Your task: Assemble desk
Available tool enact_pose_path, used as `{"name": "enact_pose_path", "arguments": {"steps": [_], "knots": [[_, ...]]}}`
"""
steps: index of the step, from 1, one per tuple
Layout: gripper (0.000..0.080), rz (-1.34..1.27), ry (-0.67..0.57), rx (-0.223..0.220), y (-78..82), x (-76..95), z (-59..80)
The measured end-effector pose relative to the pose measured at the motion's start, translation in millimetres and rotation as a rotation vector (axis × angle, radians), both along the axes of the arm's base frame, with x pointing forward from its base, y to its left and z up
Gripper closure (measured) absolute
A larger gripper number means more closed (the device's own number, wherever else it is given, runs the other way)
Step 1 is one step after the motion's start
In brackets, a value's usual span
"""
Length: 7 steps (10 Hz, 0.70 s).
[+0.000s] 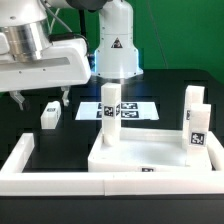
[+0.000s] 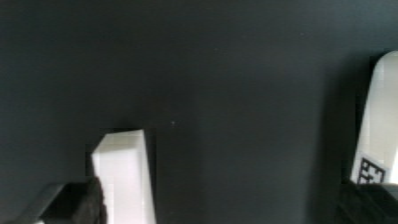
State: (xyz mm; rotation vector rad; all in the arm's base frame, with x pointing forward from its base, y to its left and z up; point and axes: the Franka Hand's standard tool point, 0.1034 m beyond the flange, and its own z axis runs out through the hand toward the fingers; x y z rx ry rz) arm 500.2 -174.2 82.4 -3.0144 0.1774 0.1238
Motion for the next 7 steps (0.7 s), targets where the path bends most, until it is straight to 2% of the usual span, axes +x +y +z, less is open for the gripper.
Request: {"name": "enact_pose_path", "arguments": {"steps": [1,2,3,4,5,6,7], "knots": [[0.0150,0.012,0.081,0.031,4.3,-2.9,0.9],[0.0150,0.015,0.114,0.043,4.2,1.2,0.0],[0.0150,0.028,0.196,0.071,7.1,-5.0,-3.2],[0.0150,0.049,0.318,0.102,1.7,-16.8,-12.6],[0.0150,0.087,0.444,0.109,-6.9,-24.5,-16.8],[0.0150,0.113,0.500,0.101,-10.5,-27.1,-16.8],[0.0150,0.100,0.567,0.099,-7.3,-33.2,-14.5]]}}
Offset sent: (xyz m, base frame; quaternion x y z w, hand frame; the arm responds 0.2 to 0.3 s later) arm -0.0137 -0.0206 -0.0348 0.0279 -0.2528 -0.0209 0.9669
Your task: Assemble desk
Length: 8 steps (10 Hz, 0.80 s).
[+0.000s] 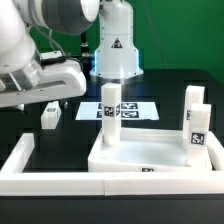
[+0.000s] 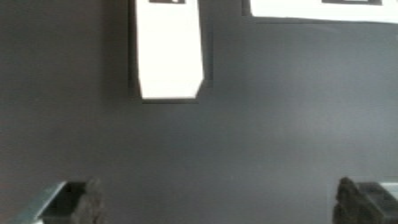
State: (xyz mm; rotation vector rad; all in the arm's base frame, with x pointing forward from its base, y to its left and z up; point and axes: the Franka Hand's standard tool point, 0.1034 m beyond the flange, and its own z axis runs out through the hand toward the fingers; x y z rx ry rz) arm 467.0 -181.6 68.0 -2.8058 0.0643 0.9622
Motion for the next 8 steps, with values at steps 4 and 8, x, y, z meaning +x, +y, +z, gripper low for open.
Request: {"name": "enact_pose_path", "arguments": {"steps": [4,8], "knots": [[0.0150,0.004,0.212,0.014,0.6,-10.1,-10.0],[0.0150,-0.019,0.314,-0.031,-28.9,-36.5,-38.3]]}}
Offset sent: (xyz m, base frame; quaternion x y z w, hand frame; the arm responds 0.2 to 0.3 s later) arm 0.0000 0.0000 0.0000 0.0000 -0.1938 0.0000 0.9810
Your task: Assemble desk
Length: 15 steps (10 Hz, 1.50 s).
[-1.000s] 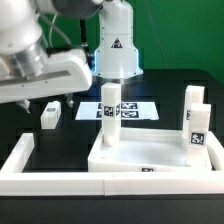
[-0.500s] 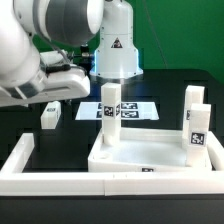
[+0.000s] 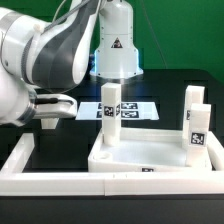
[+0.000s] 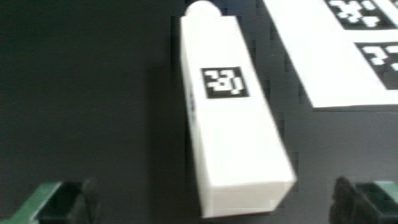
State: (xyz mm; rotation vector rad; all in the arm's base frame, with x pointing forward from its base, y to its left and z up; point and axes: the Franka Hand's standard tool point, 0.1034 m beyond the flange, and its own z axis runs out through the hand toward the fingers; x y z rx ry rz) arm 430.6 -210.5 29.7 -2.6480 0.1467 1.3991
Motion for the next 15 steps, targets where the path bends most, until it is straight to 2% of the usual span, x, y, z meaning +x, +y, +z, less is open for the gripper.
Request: {"name": "enact_pose_path", "arguments": {"steps": [3,4,6,7,9,11,15], "knots": [[0.0150,0.001,0.005,0.001,0.9,-1.9,-2.4],[0.0150,-0.007,0.028,0.005,2.8,-11.7,-9.8],[0.0150,-0.025,0.085,0.010,20.1,-34.0,-21.2],[0.0150,-0.024,0.096,0.014,24.5,-37.6,-23.3],[0.0176,-0.026,0.093,0.013,22.7,-37.2,-23.1],[0.0517,-0.026,0.093,0.013,22.5,-37.3,-23.1],[0.0512,-0.026,0.093,0.013,22.5,-37.4,-23.1]]}}
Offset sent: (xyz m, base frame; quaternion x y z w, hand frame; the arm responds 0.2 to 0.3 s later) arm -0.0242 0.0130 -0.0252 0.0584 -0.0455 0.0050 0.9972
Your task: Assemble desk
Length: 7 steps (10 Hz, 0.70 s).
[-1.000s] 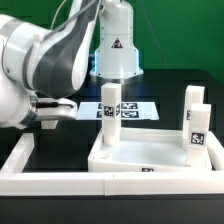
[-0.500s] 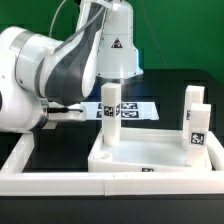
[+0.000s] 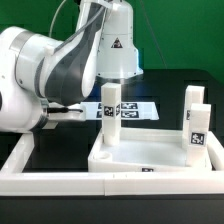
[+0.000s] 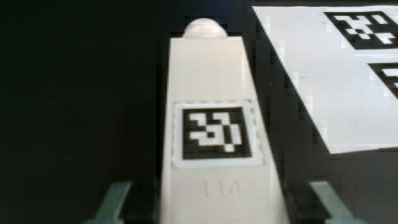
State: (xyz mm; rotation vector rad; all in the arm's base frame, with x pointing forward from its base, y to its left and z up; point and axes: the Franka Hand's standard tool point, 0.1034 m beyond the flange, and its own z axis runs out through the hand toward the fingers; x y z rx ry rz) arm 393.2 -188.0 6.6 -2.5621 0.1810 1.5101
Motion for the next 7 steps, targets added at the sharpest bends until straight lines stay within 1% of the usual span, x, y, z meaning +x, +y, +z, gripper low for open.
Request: {"name": "enact_pose_path", "arguments": {"steps": [1,2,3,4,5,6,7], "knots": [[0.0512,0.000,0.000,0.000,0.0,0.0,0.0],[0.0512,0.001,0.003,0.000,0.1,1.8,3.5],[0.0512,0.011,-0.017,0.002,0.0,19.3,25.9],[0.0512,0.018,-0.067,0.002,-0.8,38.8,53.5],[0.0512,0.014,-0.091,0.003,-1.0,47.1,72.0],[0.0512,0.013,-0.120,-0.005,-2.4,52.5,76.8],[0.0512,0.016,-0.139,-0.011,-4.0,52.6,72.6]]}}
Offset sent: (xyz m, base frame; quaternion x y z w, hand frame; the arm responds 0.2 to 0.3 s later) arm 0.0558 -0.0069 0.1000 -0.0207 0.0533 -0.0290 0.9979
